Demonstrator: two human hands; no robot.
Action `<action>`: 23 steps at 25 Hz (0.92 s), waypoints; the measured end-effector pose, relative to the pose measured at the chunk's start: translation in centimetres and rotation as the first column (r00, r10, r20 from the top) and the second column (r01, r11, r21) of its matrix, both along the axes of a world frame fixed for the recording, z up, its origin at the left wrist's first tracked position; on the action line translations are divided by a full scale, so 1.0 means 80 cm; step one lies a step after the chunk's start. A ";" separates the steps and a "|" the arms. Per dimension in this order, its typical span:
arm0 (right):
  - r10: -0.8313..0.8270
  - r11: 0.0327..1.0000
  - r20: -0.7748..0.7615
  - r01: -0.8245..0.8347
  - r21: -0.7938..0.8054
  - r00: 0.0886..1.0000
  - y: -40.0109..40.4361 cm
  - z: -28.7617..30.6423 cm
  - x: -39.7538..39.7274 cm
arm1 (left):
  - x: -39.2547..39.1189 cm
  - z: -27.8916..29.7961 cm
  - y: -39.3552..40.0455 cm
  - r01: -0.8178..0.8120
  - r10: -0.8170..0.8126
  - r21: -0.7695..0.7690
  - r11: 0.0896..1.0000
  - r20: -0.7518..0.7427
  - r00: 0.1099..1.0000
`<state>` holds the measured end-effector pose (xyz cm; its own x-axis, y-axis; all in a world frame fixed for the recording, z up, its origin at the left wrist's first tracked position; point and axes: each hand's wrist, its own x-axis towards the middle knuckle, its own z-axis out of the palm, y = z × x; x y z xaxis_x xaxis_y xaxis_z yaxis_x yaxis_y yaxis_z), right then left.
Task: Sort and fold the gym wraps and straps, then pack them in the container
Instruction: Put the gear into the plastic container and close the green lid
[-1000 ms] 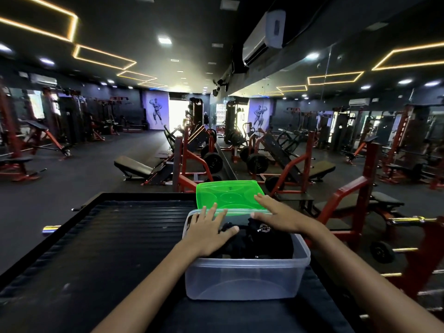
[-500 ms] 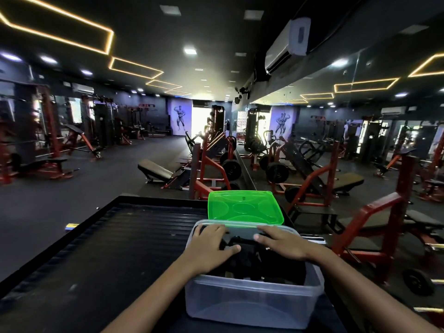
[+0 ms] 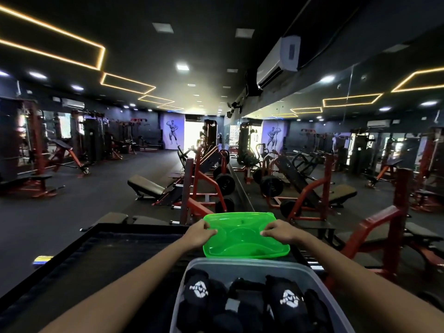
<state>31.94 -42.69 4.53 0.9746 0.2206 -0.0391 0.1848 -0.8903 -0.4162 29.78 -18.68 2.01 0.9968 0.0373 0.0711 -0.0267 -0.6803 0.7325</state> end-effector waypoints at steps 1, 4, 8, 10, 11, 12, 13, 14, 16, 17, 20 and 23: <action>-0.025 1.000 -0.042 0.025 -0.004 0.999 -0.004 -0.010 0.019 | 0.022 -0.016 0.004 -0.003 0.002 -0.009 1.000 -0.049 0.999; -0.088 0.996 -0.129 0.084 -0.038 0.988 -0.022 -0.044 0.071 | 0.071 -0.054 0.008 -0.062 0.053 -0.060 0.996 -0.144 0.988; -0.180 0.975 -0.204 0.202 0.091 0.962 -0.042 -0.074 0.106 | 0.100 -0.084 0.006 -0.136 0.085 -0.237 0.962 -0.213 0.973; -0.237 0.938 -0.221 0.282 0.202 0.946 -0.050 -0.085 0.114 | 0.115 -0.099 0.010 -0.178 0.128 -0.263 0.948 -0.197 0.972; -0.266 0.915 -0.204 0.314 0.254 0.942 -0.055 -0.093 0.121 | 0.124 -0.105 0.014 -0.205 0.159 -0.253 0.945 -0.193 0.968; -0.307 0.893 -0.190 0.352 0.281 0.932 -0.059 -0.100 0.123 | 0.127 -0.110 0.015 -0.227 0.184 -0.253 0.940 -0.184 0.966; -0.330 0.872 -0.203 0.381 0.309 0.922 -0.058 -0.104 0.121 | 0.131 -0.116 0.019 -0.234 0.195 -0.251 0.939 -0.171 0.966; -0.340 0.859 -0.218 0.396 0.325 0.915 -0.058 -0.109 0.123 | 0.135 -0.122 0.022 -0.237 0.197 -0.260 0.936 -0.173 0.965; -0.354 0.806 -0.264 0.436 0.401 0.897 -0.051 -0.106 0.115 | 0.135 -0.127 0.030 -0.242 0.203 -0.328 0.913 -0.149 0.968; -0.365 0.775 -0.286 0.459 0.434 0.886 -0.050 -0.106 0.115 | 0.135 -0.128 0.036 -0.253 0.214 -0.366 0.896 -0.143 0.966; -0.368 0.683 -0.326 0.491 0.541 0.871 -0.051 -0.101 0.113 | 0.127 -0.116 0.051 -0.246 0.221 -0.465 0.850 -0.109 0.969; -0.309 0.600 -0.395 0.499 0.625 0.865 -0.046 -0.092 0.098 | 0.109 -0.091 0.056 -0.198 0.191 -0.600 0.775 -0.077 0.979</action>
